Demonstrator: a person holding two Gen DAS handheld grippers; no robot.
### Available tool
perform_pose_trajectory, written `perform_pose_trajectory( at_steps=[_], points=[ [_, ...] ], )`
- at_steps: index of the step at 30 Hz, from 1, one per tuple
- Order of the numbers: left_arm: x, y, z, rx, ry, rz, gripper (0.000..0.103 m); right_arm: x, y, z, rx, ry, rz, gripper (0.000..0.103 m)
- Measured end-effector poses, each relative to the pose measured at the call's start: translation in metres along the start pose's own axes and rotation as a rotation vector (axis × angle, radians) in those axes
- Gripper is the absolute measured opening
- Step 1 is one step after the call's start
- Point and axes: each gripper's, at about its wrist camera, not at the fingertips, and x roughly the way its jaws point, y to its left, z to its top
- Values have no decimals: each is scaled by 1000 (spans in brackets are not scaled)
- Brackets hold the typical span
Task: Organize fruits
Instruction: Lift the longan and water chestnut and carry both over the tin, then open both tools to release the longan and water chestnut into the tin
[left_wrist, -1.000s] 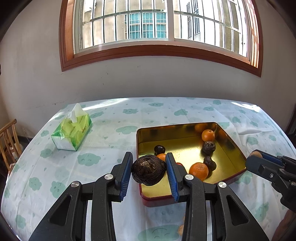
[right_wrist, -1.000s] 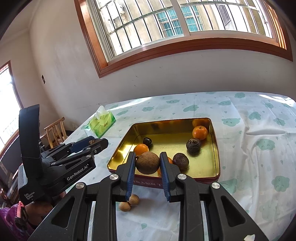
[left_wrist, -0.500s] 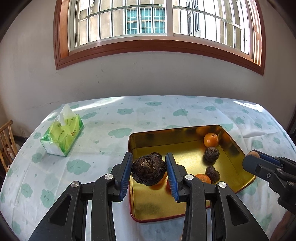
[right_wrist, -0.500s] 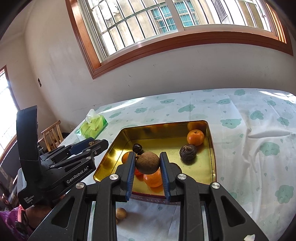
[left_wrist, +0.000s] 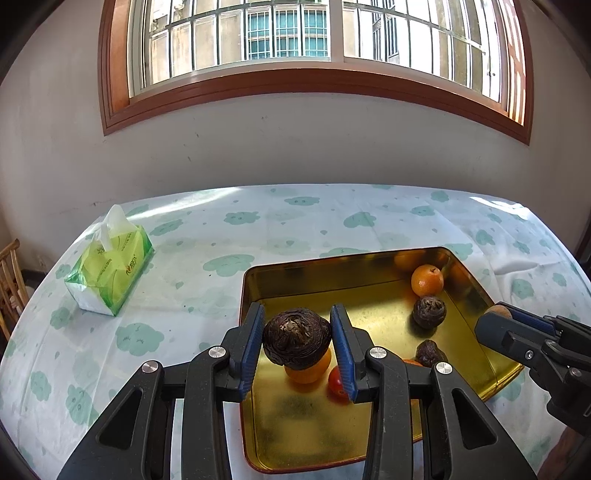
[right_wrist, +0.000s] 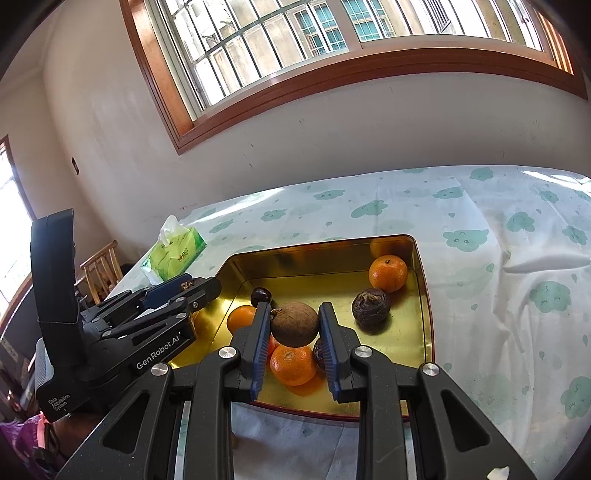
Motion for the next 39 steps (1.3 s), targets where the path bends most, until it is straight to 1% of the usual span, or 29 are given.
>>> perform_pose_trajectory(
  at_steps=[22, 24, 26, 28, 29, 30, 32, 35, 39],
  points=[
    [16, -1, 0, -10, 4, -5, 37, 20, -6, -4, 9, 31, 1, 25],
    [17, -1, 0, -11, -2, 3, 38, 21, -6, -4, 5, 31, -1, 25],
    [18, -1, 0, -7, -11, 10, 38, 22, -6, -3, -1, 27, -4, 27],
    [16, -2, 0, -2, -28, 13, 42, 22, -6, -3, -6, 13, -13, 27],
    [14, -3, 0, 2, -39, 20, 50, 22, -6, -2, -8, 6, -21, 30],
    [12, -4, -1, 5, -51, 33, 61, 22, -6, -2, -7, 0, -25, 34],
    [8, -4, -1, 5, -78, 53, 72, 19, -7, -2, 4, -21, -26, 49],
    [6, -2, -1, -12, -92, 41, 74, 15, -8, 0, 3, -49, -34, 50],
    [11, 3, -2, -38, -59, 19, 75, 12, -3, 0, -23, -62, -50, 50]
  ],
)
